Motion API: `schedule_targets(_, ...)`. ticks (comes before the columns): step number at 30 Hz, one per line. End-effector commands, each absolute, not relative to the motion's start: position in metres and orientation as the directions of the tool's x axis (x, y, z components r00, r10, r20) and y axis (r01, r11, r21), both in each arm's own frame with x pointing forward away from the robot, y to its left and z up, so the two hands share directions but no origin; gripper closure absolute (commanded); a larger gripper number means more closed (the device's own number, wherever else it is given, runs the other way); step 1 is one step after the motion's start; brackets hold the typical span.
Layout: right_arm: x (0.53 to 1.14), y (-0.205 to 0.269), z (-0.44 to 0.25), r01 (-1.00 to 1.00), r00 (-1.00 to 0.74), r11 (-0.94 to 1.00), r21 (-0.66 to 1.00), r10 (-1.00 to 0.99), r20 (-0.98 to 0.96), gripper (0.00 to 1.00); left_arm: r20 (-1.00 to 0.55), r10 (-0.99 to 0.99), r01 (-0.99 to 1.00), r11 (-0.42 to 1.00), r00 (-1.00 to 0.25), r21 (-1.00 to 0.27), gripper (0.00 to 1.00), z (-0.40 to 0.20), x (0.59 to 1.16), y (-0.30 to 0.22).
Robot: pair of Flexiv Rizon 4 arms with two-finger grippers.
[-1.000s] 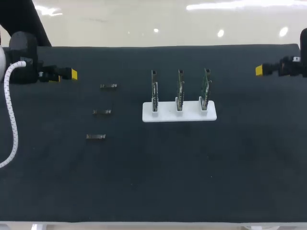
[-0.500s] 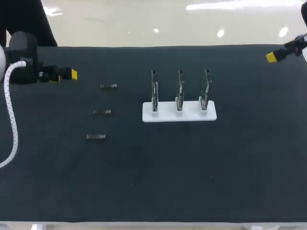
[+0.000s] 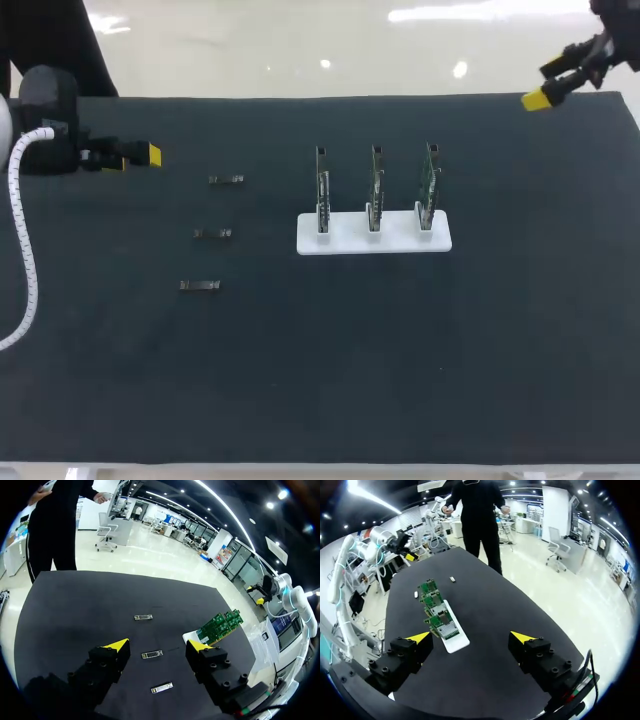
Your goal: Pick up the optical module with the left hand, and insert it into the network port with the right hand.
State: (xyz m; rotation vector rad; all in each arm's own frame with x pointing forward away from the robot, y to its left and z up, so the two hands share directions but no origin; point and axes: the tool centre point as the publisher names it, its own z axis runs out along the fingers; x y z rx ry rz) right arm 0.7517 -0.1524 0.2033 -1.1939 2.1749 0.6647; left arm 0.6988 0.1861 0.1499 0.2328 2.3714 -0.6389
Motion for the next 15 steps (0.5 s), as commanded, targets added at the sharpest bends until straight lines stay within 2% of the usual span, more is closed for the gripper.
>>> schedule_targets(1,0.759,-0.129,0.197,-0.884,-0.441,0.412,0.220,-0.583,-0.682,0.00,-0.640,0.001,0.319,0.868,-0.768,-0.381,0.00,0.151,0.700,0.185)
schedule_targets(10,0.755,-0.091,0.196,-0.887,-0.432,0.417,0.198,-0.599,-0.674,0.00,-0.640,0.001,0.319,0.868,-0.768,-0.381,0.00,0.151,0.700,0.185)
schedule_targets(15,0.753,-0.085,0.194,-0.871,-0.463,0.437,0.224,-0.577,-0.673,0.00,-0.640,0.001,0.319,0.868,-0.768,-0.381,0.00,0.151,0.700,0.185)
